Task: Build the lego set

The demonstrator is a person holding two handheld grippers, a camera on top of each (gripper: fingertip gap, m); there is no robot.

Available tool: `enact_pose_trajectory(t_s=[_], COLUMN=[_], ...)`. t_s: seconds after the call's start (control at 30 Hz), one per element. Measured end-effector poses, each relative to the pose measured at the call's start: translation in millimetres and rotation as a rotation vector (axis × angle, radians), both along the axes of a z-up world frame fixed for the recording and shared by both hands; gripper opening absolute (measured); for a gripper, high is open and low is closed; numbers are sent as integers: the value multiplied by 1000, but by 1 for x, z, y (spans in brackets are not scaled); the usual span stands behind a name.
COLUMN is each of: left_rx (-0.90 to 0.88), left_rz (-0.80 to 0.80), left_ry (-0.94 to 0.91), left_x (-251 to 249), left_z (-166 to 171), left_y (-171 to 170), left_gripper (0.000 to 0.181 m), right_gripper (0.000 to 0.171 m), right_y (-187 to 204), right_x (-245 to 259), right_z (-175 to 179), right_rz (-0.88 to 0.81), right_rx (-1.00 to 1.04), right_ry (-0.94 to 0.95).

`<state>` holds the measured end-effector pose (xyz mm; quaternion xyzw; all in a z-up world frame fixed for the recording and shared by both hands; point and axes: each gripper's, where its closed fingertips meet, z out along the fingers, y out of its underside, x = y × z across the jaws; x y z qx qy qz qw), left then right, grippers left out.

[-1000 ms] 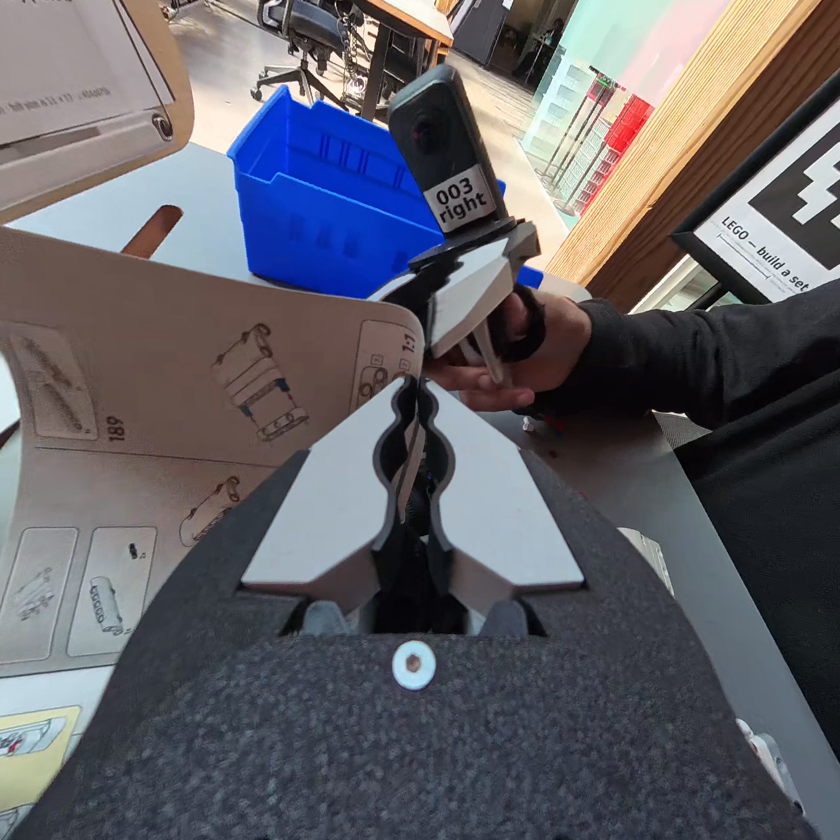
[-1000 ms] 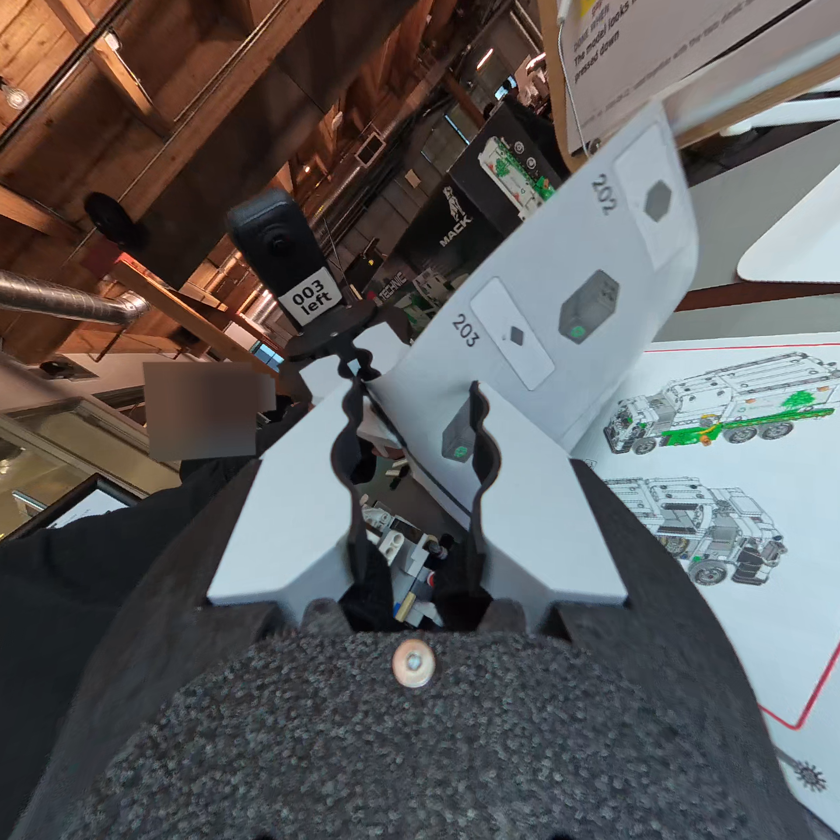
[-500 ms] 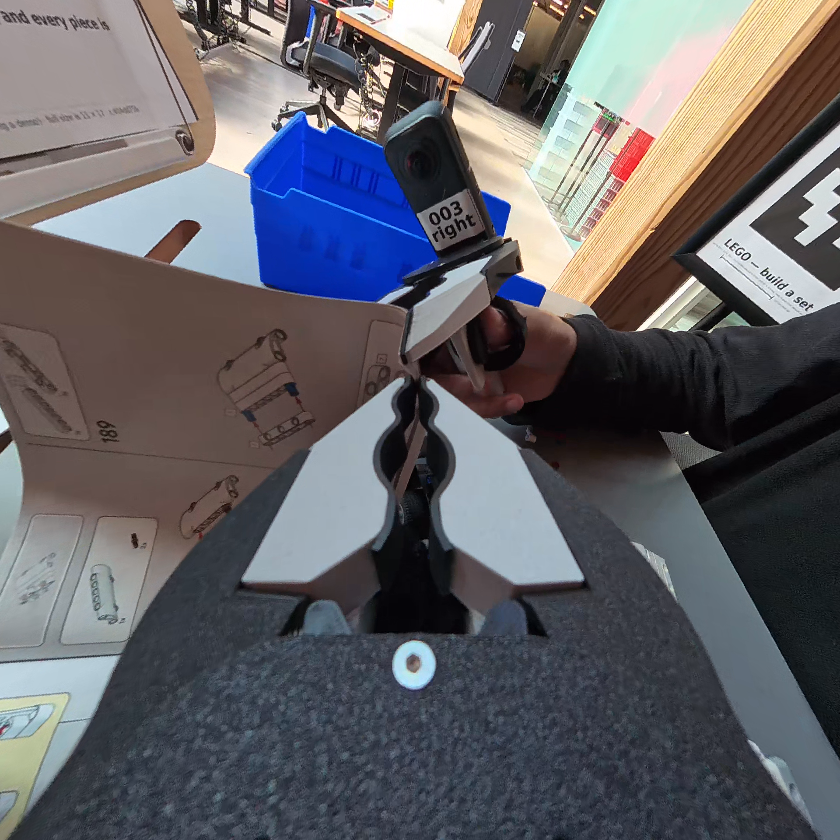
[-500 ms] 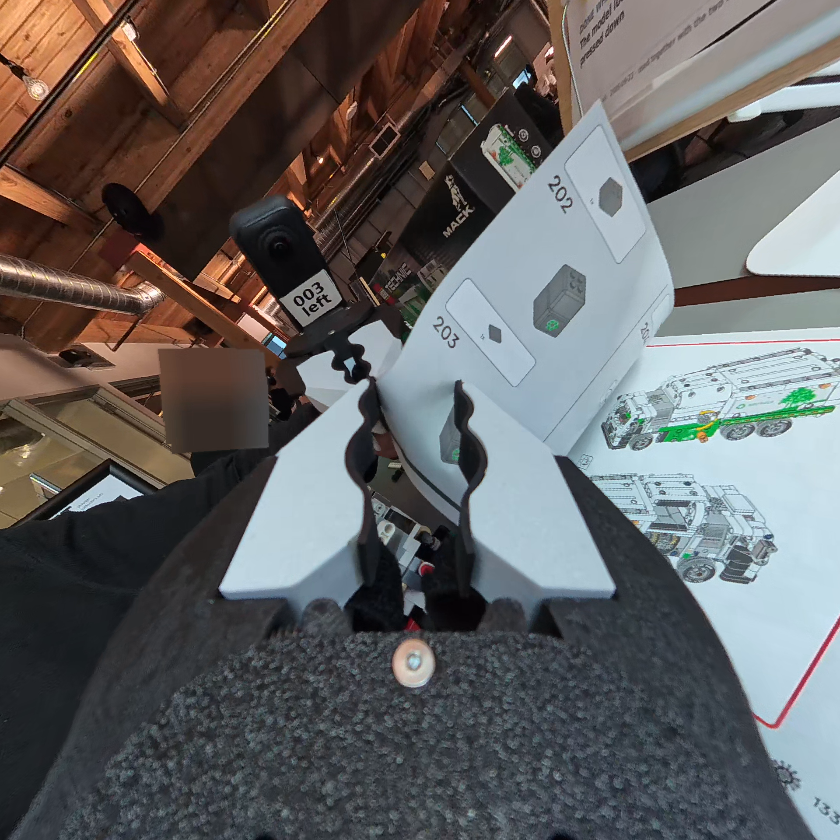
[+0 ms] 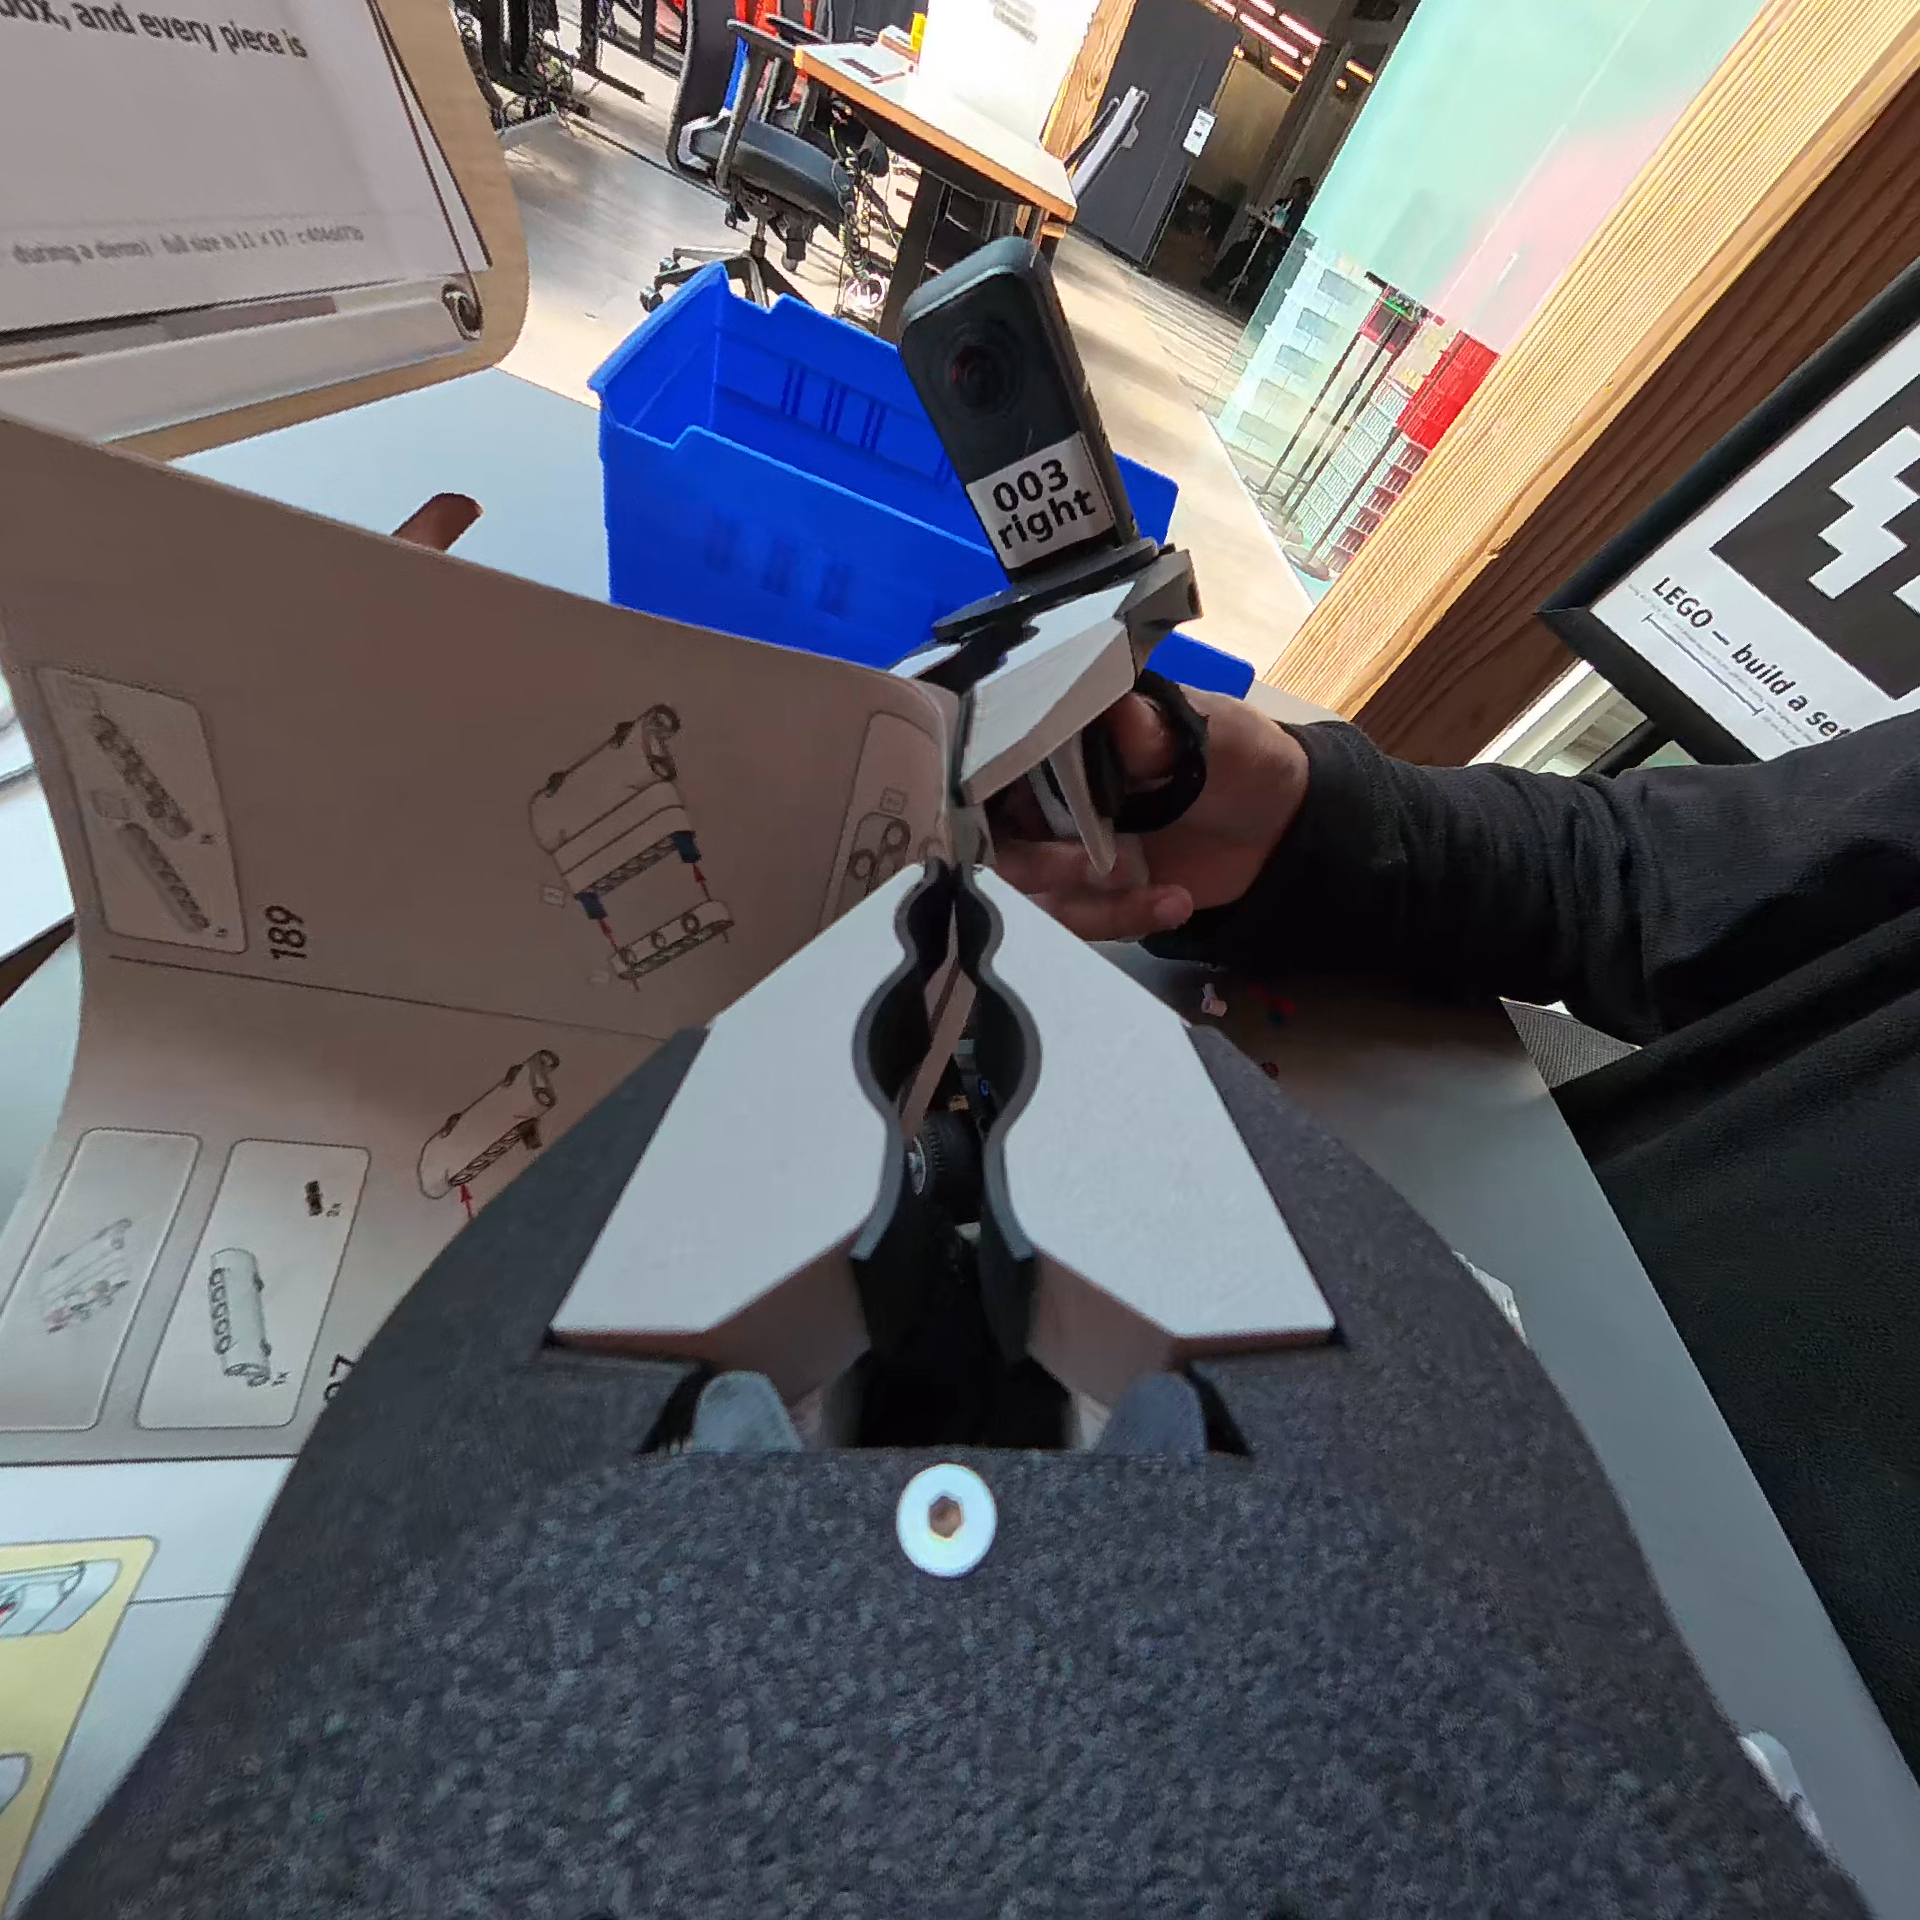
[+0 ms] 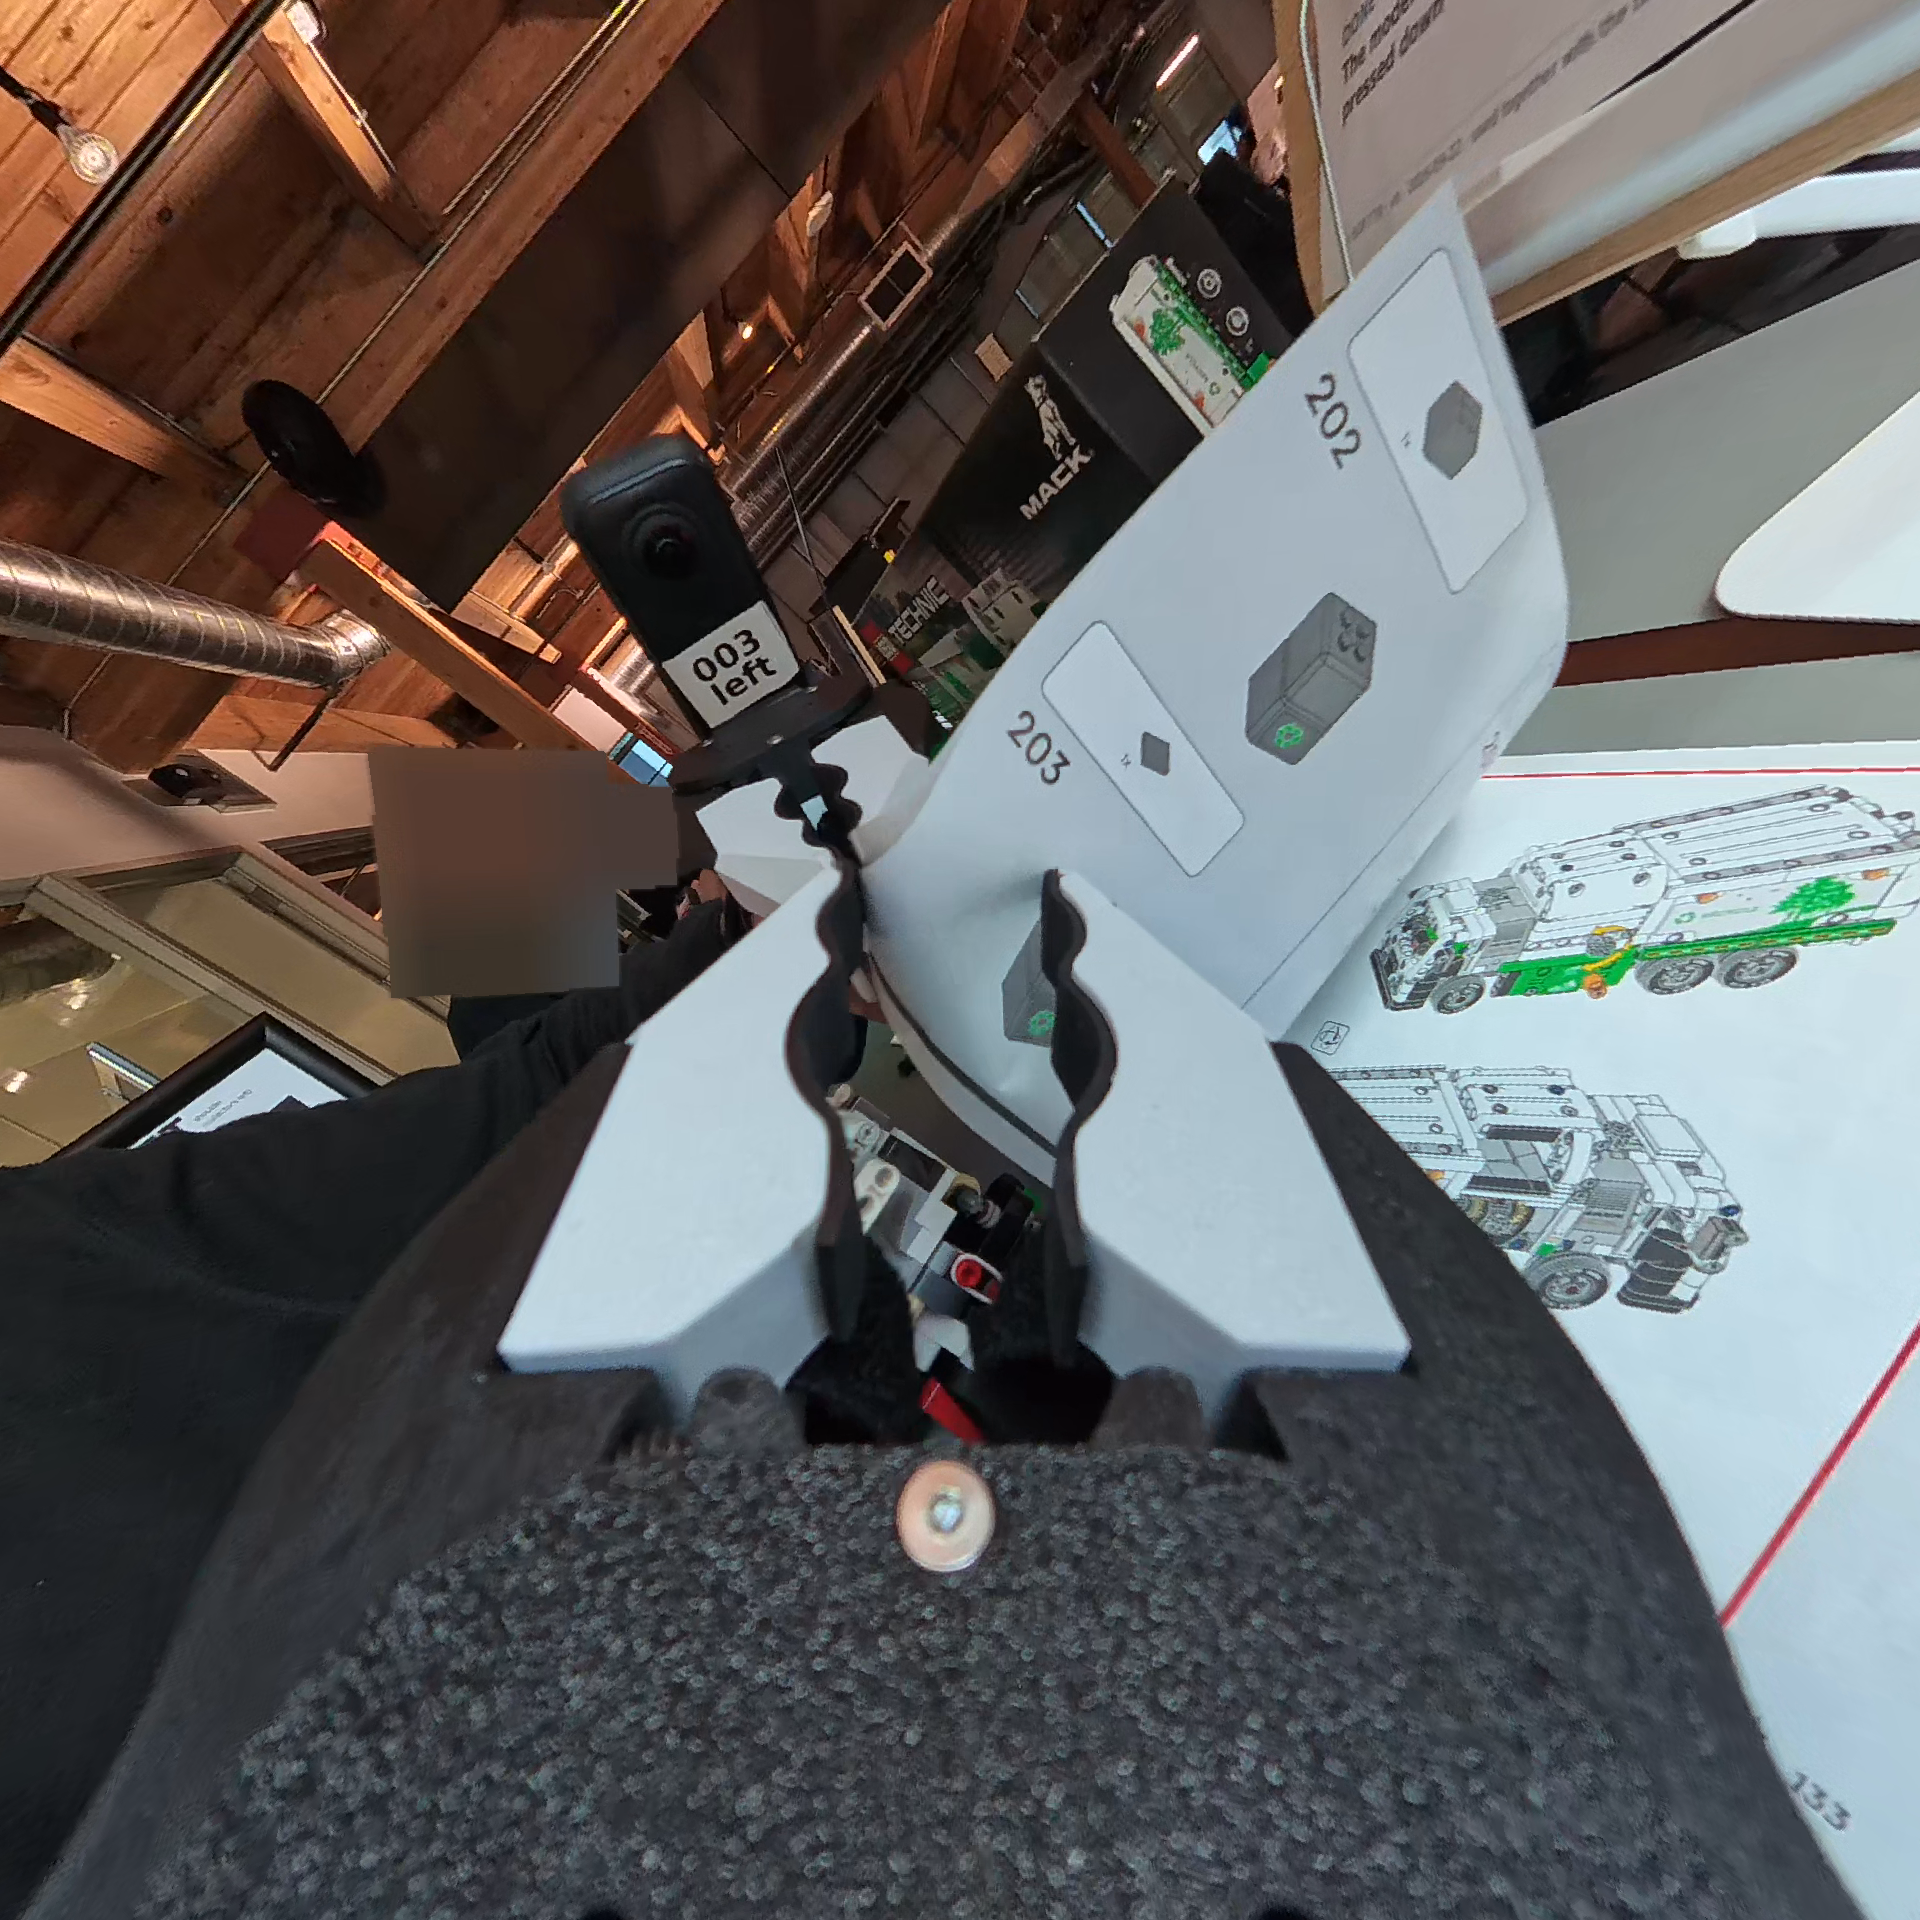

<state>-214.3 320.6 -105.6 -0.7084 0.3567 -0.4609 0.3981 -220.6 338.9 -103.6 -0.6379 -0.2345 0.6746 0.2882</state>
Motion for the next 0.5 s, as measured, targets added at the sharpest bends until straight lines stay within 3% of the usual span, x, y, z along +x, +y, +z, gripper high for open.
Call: enact_pose_trajectory(t_s=[0.2, 0.37, 0.5], left_rx=[25, 29, 17], left_rz=[5, 21, 31], left_ry=[30, 47, 26], left_x=[4, 4, 3], left_z=[0, -1, 0], left_y=[-1, 1, 3], left_gripper=[0, 1, 1], right_gripper=[34, 14, 11], right_y=[-2, -3, -3], right_x=[-4, -1, -1], right_z=[-4, -1, 0], right_rz=[-3, 9, 6], right_rx=[3, -15, 5], right_ry=[-44, -11, -21])
